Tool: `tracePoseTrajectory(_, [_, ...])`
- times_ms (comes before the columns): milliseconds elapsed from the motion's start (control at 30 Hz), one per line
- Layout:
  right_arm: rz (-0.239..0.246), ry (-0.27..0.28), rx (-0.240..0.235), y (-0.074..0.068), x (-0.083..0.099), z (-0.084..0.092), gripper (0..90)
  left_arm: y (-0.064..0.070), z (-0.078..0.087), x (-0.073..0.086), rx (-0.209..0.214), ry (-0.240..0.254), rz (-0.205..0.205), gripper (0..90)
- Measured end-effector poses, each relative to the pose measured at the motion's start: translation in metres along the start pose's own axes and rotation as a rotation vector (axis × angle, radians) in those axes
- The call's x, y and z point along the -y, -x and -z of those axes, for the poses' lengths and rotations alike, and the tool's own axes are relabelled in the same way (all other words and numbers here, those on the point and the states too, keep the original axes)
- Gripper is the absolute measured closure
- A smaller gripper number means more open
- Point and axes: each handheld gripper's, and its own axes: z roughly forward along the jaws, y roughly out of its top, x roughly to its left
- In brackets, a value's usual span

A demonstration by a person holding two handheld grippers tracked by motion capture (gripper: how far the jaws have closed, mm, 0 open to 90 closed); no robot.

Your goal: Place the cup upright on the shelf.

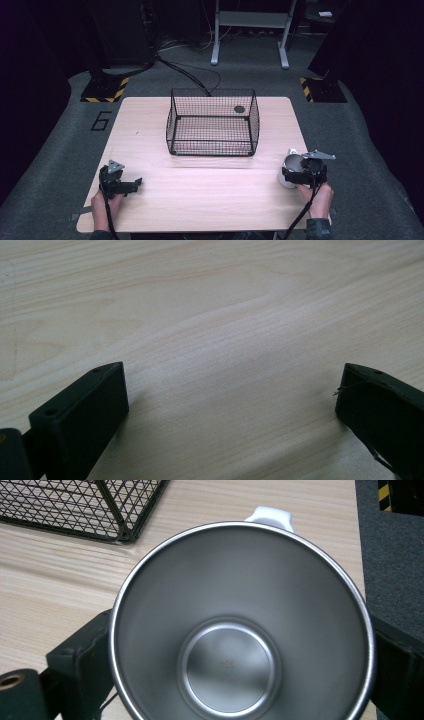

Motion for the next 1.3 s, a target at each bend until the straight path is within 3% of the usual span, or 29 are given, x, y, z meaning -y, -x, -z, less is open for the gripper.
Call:
tracePoseTrajectory(800, [0.043,0.010,0.017,0.002,0.003,0.005,6.1,0.000,0.000,0.000,0.000,0.000,0.000,0.5])
tracePoseTrajectory(1067, [0.047,0.015,-0.002,-0.003,-0.001,0.010,6.1,0.000,0.000,0.000,0.000,0.000,0.000,0.5])
tracePoseTrajectory(1300, [0.082,0.015,-0.022,-0.010,-0.005,0.014,6.1,0.000,0.000,0.000,0.000,0.000,0.000,0.5])
